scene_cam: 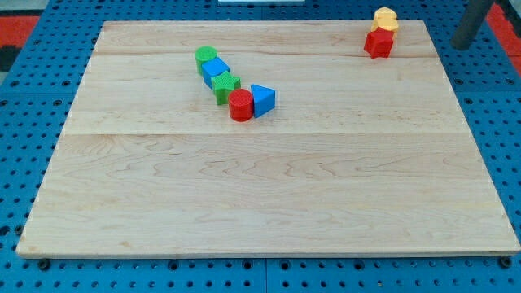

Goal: Separate the line of blocks

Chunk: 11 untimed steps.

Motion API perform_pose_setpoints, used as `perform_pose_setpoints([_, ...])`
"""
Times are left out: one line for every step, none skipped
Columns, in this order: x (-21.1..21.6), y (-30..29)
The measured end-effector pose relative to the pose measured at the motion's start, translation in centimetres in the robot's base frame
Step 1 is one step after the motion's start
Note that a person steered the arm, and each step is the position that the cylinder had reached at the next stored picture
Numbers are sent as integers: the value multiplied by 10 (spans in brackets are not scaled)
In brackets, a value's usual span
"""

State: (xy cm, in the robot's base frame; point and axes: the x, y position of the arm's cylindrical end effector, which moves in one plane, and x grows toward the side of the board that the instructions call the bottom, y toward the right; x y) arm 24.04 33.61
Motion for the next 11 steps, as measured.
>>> perform_pose_setpoints([-45,0])
perform_pose_setpoints([-50,-2])
perform_pose_setpoints([-49,-13])
perform_pose_setpoints([-49,-34])
perform_pose_setpoints([-49,-61])
perform_pose_setpoints([-49,-92])
perform_pose_setpoints([-49,-118])
perform_pose_setpoints([-49,-139])
perform_pose_setpoints([-49,-143])
perform_pose_setpoints([-32,-142])
perform_pose_setpoints([10,-126])
